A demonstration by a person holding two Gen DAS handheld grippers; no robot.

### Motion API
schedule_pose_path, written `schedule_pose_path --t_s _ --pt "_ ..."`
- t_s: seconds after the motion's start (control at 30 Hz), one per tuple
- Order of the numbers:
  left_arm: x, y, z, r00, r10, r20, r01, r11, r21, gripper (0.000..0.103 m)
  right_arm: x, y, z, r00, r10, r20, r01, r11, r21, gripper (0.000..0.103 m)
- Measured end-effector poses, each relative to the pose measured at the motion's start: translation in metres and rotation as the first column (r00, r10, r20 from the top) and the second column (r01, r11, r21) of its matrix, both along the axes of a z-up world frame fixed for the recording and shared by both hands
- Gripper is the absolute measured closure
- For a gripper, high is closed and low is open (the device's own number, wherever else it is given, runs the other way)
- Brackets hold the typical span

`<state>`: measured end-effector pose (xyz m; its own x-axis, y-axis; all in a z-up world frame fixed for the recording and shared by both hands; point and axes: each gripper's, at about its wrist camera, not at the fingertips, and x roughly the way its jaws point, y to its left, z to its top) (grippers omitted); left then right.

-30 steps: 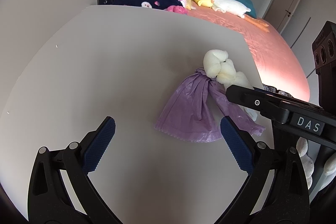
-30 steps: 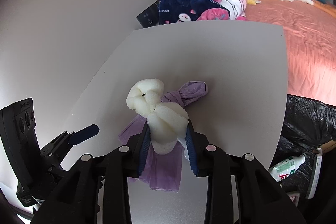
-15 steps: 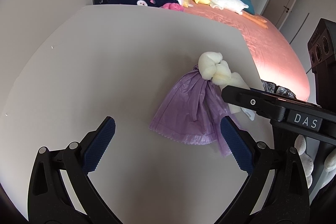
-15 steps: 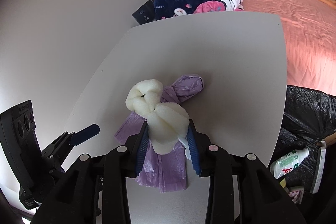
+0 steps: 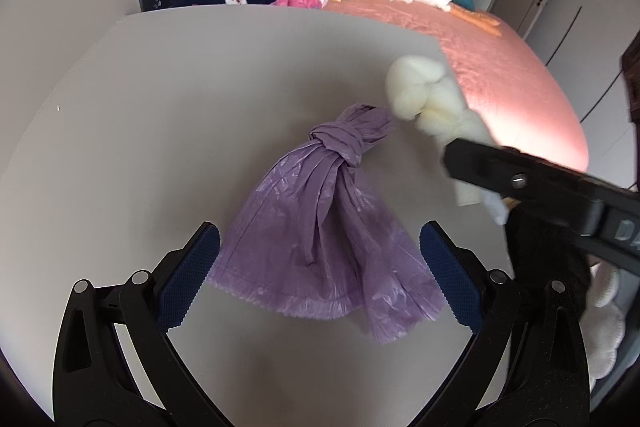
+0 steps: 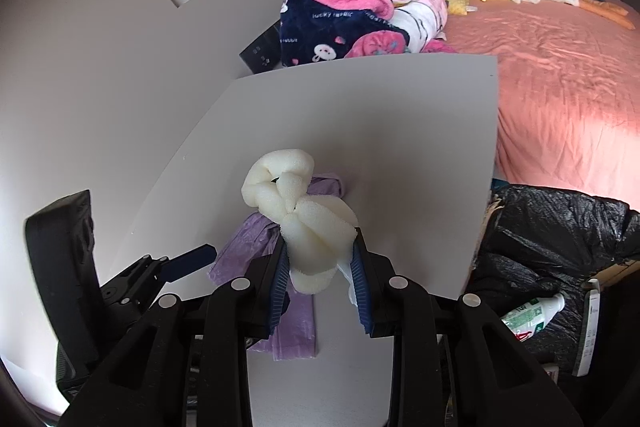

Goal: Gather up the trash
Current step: 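Lift the plush toy with the right tool, pulling the purple bag up, then grasp the purple bag's knot with the left tool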

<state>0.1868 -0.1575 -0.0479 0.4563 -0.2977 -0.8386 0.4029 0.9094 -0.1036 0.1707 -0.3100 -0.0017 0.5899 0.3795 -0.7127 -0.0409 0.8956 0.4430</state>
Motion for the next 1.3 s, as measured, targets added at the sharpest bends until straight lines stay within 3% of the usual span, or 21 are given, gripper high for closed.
schedule_pose_path --t_s 0.1,0.2,0.3,0.33,0.37,0.47,0.9,1.2,1.3 --pt "0.004 -0.004 -0.005 1.0 0.022 0.002 -0.022 0.999 0.031 0.007 -0.002 -0.007 0.001 1.0 -0.008 0.006 0.008 1.0 -0.004 0.072" --pt "0.002 -0.005 -0.004 0.999 0.036 0.032 -0.038 0.997 0.066 0.022 -0.003 -0.012 0.001 1.0 -0.015 0.01 0.015 1.0 -0.003 0.072" --pt "0.0 -0.005 -0.002 0.997 0.047 0.058 -0.052 0.995 0.089 0.04 -0.005 -0.014 0.0 1.0 -0.021 0.009 0.021 1.0 0.004 0.072" --pt "0.0 -0.004 -0.002 0.996 0.055 0.065 -0.06 0.994 0.086 0.05 -0.006 -0.015 0.0 1.0 -0.019 0.009 0.019 1.0 0.009 0.072" --pt "0.001 -0.003 -0.001 0.996 0.062 0.071 -0.068 0.994 0.083 0.066 -0.007 -0.016 0.0 1.0 -0.02 0.009 0.02 1.0 0.013 0.072" --pt "0.002 0.003 0.001 0.995 0.077 0.059 -0.079 0.996 0.043 0.087 -0.01 -0.019 0.002 1.0 -0.023 0.012 0.023 1.0 0.021 0.072" --pt "-0.02 -0.005 0.026 0.995 0.063 0.075 -0.057 0.995 -0.076 0.091 -0.038 -0.042 0.019 0.996 -0.075 0.043 0.074 0.997 0.024 0.072" --pt "-0.045 -0.038 0.039 0.994 0.0 0.109 0.011 0.994 -0.105 0.091 -0.073 -0.073 0.035 0.989 -0.128 0.073 0.127 0.992 0.023 0.072" --pt "-0.053 -0.049 0.043 0.993 -0.015 0.121 0.029 0.993 -0.113 0.096 -0.084 -0.084 0.039 0.985 -0.149 0.081 0.148 0.989 0.024 0.072"
